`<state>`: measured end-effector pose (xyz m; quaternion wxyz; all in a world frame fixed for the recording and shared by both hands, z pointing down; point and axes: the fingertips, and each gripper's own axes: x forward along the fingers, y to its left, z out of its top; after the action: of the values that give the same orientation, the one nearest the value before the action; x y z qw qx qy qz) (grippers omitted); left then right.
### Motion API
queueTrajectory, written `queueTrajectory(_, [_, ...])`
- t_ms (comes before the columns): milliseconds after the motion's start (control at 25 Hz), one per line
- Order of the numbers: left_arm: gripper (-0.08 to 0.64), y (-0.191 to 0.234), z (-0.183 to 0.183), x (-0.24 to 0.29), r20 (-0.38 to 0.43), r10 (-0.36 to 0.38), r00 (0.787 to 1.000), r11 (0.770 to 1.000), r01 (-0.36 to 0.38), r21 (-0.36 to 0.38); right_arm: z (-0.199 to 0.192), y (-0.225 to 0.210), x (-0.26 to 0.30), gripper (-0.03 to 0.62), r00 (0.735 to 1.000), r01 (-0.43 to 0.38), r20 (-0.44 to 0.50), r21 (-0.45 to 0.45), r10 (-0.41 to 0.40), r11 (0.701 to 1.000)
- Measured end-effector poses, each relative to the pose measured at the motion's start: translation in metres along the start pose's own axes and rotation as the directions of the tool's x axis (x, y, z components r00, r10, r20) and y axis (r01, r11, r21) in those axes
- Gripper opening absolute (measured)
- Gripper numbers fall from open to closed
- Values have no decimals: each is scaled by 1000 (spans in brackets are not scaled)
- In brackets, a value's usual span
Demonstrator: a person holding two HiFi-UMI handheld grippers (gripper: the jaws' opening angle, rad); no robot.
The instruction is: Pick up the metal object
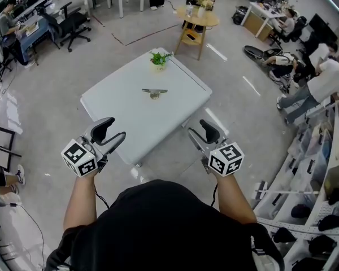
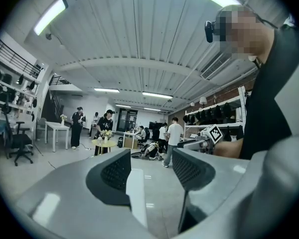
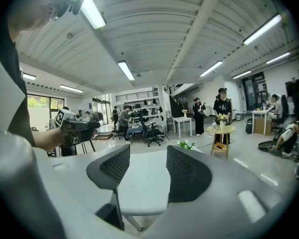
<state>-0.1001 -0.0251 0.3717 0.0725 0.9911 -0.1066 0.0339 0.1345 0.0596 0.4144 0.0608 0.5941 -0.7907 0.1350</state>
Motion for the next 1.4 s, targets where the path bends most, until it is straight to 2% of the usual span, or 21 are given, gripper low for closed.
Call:
queueTrajectory(480, [258, 34, 8, -15, 22, -11, 1000, 1000, 11, 9, 14, 10, 30, 225, 1000, 23, -7, -36, -23, 999])
queueTrajectory(1400, [258, 50, 5, -35, 18, -9, 1000, 1000, 9, 6, 4, 16, 48, 227, 999, 52, -11, -26, -52, 998])
